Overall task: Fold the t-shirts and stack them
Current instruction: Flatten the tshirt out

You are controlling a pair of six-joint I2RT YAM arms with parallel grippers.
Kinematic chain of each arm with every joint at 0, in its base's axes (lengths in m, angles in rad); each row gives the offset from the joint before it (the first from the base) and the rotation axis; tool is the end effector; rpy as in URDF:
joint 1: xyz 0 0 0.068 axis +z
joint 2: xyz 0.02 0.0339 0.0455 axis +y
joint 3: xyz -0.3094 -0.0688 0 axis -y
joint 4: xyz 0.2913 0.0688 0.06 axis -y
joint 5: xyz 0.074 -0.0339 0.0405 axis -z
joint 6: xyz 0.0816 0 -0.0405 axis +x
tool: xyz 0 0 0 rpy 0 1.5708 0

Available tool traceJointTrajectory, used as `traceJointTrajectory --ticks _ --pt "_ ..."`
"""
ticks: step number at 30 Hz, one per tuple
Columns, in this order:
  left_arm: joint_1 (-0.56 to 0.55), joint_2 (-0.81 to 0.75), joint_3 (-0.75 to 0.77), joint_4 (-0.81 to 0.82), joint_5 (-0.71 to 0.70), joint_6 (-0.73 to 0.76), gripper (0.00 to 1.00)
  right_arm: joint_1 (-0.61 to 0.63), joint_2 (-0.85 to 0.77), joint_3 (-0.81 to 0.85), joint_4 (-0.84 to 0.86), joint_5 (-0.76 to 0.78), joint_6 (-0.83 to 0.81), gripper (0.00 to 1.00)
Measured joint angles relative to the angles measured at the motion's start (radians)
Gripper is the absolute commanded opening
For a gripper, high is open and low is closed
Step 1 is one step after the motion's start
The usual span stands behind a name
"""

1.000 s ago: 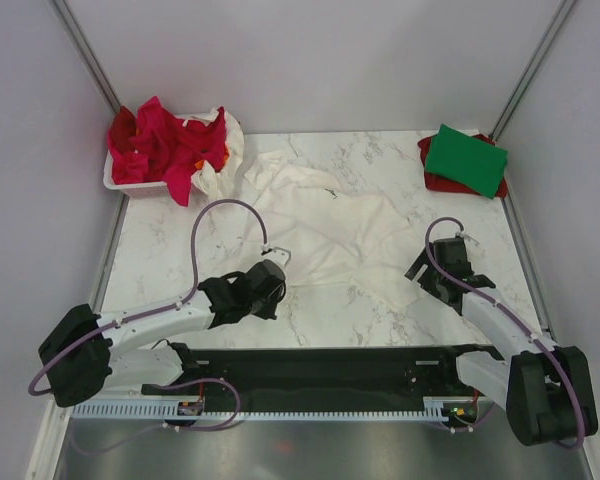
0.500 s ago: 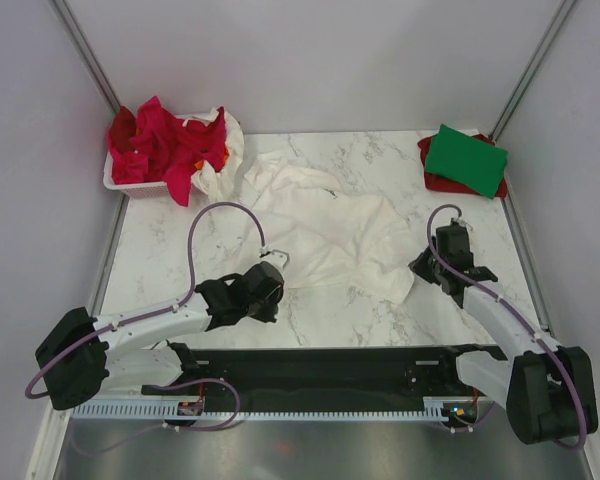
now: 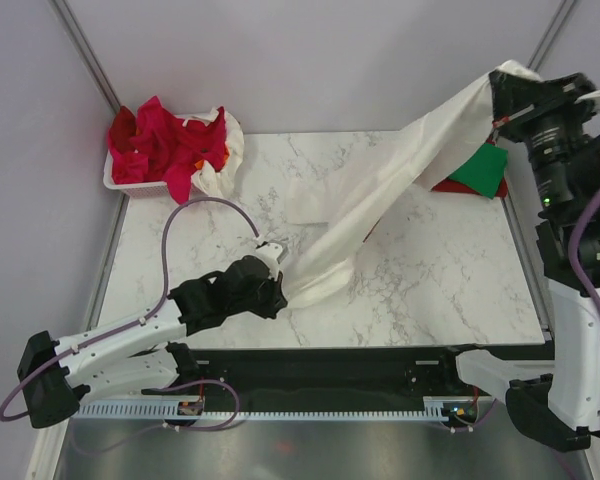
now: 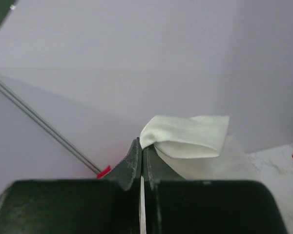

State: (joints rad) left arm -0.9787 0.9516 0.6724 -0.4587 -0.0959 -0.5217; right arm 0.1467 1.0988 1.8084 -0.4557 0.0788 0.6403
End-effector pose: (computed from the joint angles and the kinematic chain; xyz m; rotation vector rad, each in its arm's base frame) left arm 0.1470 -0.2046 0.2384 0.4929 2.3438 -0.6380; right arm 0.2103 0.0246 0.6634 0.3941 1.2843 0.6161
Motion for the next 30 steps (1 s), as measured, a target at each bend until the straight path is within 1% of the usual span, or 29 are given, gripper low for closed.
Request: traceJointTrajectory --ticks 1,3,5,6,7,8,13,16,18,20,23,25,28,30 --pt "0.000 -0.004 0.000 -0.010 0.002 0.000 0.04 0.000 0.014 0.063 -0.008 0.005 -0.007 0.00" --pt "-0.002 -0.009 -0.003 -0.028 0.002 0.000 0.21 0.000 0.049 0.191 -0.041 0.014 -0.023 0.00" --pt "-0.011 -0.010 -0.007 -0.042 0.007 0.003 0.52 0.000 0.065 0.263 -0.066 0.018 -0.037 0.00" --pt "-0.016 -0.007 -0.008 -0.050 0.016 0.005 0.78 0.000 0.066 0.277 -0.073 0.021 -0.042 0.00" --pt "-0.022 0.000 -0.008 -0.056 0.024 0.009 0.90 0.000 0.064 0.281 -0.085 0.025 -0.047 0.00" --pt "-0.029 0.014 -0.008 -0.059 0.029 0.007 0.98 0.000 0.063 0.281 -0.098 0.028 -0.052 0.00" --pt "-0.087 0.097 -0.008 -0.076 0.015 -0.003 0.98 0.000 0.063 0.239 -0.158 0.032 -0.073 0.00" --pt "-0.106 0.098 0.003 -0.085 -0.015 -0.014 0.95 0.000 0.063 0.198 -0.176 0.035 -0.085 0.00" --pt "-0.108 0.098 0.022 -0.076 -0.036 -0.016 0.90 0.000 0.059 0.172 -0.184 0.035 -0.089 0.00" --pt "-0.111 0.096 0.032 -0.012 -0.040 -0.013 0.86 0.000 0.047 0.138 -0.190 0.034 -0.091 0.00" --pt "-0.129 0.129 0.036 0.128 -0.037 0.005 0.85 0.000 0.008 0.069 -0.192 0.035 -0.092 0.00" --pt "-0.142 0.211 0.050 0.244 -0.029 0.031 0.85 0.000 -0.026 0.022 -0.196 0.048 -0.095 0.00" --pt "-0.159 0.373 0.084 0.414 -0.005 0.068 0.87 0.000 -0.088 -0.031 -0.224 0.118 -0.111 0.00" --pt "-0.171 0.484 0.118 0.507 0.011 0.085 0.91 0.000 -0.129 -0.053 -0.239 0.170 -0.126 0.00"
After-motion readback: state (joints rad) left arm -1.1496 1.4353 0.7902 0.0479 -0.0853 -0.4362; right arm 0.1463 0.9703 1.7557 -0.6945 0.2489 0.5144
